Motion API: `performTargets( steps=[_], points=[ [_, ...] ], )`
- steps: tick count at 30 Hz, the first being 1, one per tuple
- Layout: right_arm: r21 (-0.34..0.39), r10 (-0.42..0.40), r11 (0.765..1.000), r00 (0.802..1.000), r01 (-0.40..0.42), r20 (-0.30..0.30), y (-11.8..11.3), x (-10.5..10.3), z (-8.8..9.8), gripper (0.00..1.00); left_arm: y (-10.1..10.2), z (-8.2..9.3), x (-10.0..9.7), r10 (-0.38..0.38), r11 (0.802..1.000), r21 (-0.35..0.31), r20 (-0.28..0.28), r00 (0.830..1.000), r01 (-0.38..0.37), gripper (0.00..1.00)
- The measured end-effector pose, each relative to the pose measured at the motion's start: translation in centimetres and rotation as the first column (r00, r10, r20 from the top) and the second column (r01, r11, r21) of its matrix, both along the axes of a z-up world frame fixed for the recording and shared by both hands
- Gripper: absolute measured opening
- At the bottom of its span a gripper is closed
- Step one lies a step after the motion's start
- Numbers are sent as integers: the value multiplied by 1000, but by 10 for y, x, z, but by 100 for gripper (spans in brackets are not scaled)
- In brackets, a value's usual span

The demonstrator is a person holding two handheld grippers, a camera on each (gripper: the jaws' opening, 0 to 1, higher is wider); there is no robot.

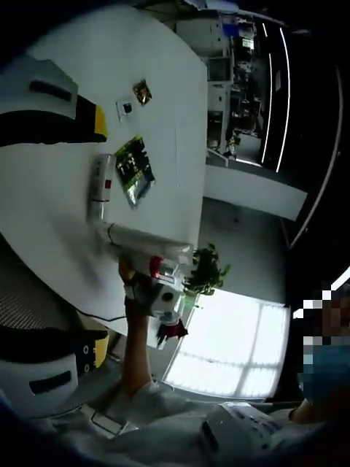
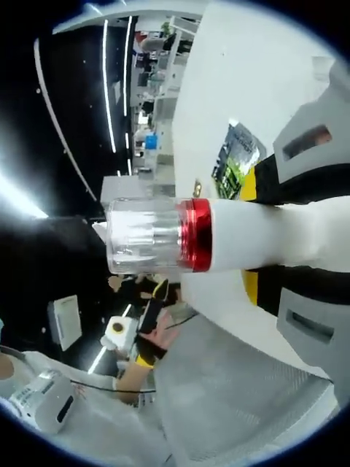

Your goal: Arrange the skincare products in the storage area until every visible bottle or jar stands upright without overlapping.

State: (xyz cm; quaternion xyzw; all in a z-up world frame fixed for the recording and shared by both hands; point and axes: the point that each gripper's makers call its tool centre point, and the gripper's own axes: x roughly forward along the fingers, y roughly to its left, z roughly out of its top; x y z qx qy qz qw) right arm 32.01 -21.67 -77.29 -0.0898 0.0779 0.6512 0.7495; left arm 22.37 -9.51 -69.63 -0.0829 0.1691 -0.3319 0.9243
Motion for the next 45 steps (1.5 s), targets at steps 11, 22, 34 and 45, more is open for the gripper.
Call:
performTargets(
  steps=[11,22,34,45],
  points=[
    [-87,-93,993,991,85,-97,-18,-16,-2,57,9,5,2,32,999,-5,-38,999,-33,99],
    [-118,-221,972,959,202,-176,-38,-49,28,74,27,48,9,85,996,-4,-20,996,-85,94],
    [-117,-309,950,928,291,-208,-35,-82,73,83,16,73,14,47,997,53,14,999,-47,92],
    [-66,-355,935,904,350,-239,-35,-100,108,89,11,81,12,23,995,95,-2,1000,-23,97]
  ],
)
